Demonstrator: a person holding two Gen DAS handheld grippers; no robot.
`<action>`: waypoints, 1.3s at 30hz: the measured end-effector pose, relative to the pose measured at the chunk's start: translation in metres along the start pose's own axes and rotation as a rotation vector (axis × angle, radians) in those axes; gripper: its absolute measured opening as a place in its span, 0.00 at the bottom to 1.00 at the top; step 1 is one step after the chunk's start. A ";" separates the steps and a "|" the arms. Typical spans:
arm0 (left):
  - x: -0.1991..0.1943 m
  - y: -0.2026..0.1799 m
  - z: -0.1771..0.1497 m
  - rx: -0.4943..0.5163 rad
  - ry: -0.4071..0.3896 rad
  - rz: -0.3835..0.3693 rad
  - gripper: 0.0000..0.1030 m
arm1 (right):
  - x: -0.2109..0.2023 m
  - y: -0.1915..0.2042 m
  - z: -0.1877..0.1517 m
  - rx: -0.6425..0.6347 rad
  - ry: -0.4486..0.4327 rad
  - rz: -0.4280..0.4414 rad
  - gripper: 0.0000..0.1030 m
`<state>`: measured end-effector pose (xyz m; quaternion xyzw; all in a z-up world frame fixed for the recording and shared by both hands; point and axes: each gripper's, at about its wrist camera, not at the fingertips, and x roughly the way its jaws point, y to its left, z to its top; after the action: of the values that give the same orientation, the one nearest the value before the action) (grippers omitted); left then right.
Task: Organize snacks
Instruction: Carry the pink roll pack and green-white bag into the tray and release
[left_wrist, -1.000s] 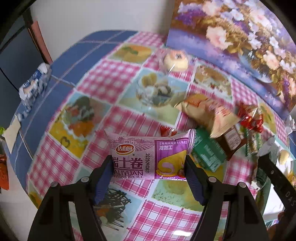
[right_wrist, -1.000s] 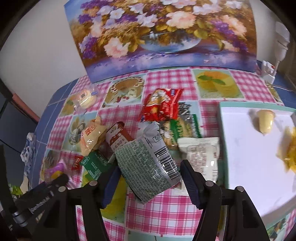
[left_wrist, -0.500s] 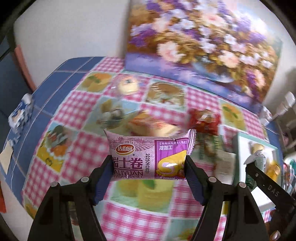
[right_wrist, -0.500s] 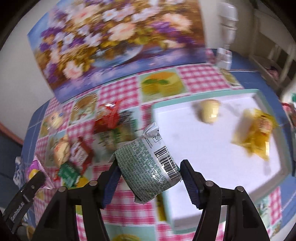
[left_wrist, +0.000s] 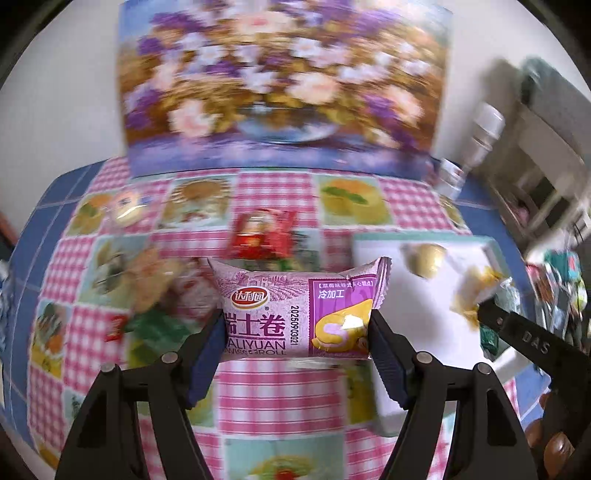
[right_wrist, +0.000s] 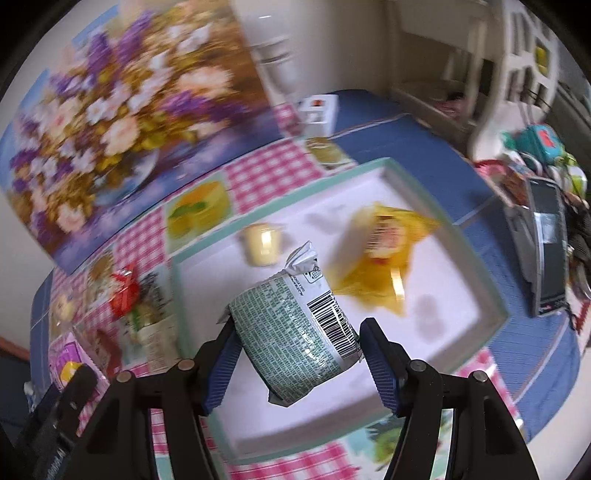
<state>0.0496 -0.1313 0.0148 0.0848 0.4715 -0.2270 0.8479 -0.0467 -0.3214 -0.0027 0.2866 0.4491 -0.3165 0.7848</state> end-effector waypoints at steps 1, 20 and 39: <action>0.002 -0.008 -0.001 0.017 0.002 -0.007 0.73 | 0.000 -0.006 0.001 0.013 0.001 -0.008 0.66; 0.058 -0.104 -0.017 0.242 0.065 -0.051 0.74 | 0.047 -0.051 -0.004 0.117 0.148 -0.060 0.66; 0.053 -0.109 -0.015 0.261 0.059 -0.047 0.81 | 0.053 -0.053 -0.005 0.128 0.161 -0.057 0.67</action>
<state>0.0117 -0.2381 -0.0298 0.1900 0.4645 -0.3036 0.8099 -0.0682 -0.3637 -0.0605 0.3478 0.4974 -0.3429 0.7169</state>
